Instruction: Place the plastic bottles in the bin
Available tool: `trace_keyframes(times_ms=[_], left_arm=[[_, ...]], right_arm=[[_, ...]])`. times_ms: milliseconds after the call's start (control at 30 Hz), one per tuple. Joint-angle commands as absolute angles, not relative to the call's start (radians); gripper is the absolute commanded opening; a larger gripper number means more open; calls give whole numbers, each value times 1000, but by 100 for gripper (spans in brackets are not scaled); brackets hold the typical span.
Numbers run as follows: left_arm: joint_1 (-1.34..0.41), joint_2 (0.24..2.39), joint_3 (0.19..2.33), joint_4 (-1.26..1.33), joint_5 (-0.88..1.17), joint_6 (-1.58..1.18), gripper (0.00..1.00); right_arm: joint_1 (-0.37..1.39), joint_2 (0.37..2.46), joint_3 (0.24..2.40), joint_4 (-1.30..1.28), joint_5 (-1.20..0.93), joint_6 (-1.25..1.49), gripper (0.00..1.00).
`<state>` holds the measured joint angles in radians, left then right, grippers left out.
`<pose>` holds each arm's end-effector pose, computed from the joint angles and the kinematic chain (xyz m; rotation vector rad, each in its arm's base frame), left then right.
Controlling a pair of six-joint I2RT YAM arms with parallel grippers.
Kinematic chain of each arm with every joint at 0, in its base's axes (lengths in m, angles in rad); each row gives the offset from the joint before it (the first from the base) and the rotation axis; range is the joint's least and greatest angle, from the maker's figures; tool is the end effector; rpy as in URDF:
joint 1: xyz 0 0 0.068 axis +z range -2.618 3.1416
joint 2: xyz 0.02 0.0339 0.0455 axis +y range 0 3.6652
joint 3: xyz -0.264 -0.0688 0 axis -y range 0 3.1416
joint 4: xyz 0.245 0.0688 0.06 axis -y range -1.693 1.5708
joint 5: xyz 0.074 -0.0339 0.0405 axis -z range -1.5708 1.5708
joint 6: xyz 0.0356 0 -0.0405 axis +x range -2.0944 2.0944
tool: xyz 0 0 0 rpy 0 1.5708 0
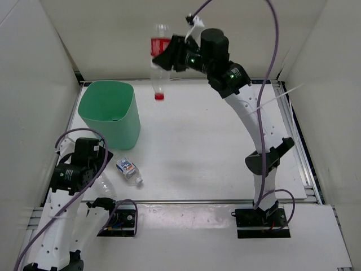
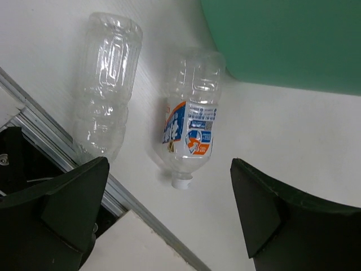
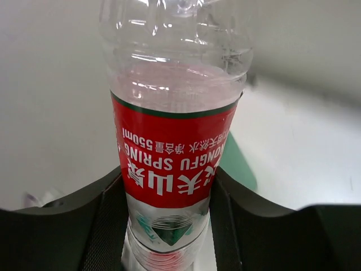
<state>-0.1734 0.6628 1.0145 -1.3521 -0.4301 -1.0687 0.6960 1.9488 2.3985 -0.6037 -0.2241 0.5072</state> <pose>0.0800 0.0010 0.3272 -1.1955 2.1293 0.0171 0.3168 0.2750 0.5027 -0.3495 1.8122 1.0612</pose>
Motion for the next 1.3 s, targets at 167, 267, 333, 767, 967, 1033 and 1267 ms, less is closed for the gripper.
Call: trace_keyframes(times_ms=[167,267,333,767,967,1033,1267], left_arm=[[-178,745,1109,-1393,-273,-1009,100],[-178,775,1135,-1405,-249,-977,100],[-178,785,1158,-1416,-249,-950,100],[-178,721,985,-1391,-441,-1147,100],[-178,699,806,-1392,-492,-1376,100],[-178,699,761,-1365,-502,-1390,100],[-178,750,695,-1342,-552,-1431,100]], right_arm=[[902,2213,2596,-75,84,296,29],[939,2258,2496,111,126,279,27],[962,2324,2529,158,126,270,27],[1014,1848,2354,-105,299,98,100],[1014,1737,2344,-513,269,268,100],[1014,1723,2356,-557,207,278,100],[1023,1645,2316,-701,78,322,100]])
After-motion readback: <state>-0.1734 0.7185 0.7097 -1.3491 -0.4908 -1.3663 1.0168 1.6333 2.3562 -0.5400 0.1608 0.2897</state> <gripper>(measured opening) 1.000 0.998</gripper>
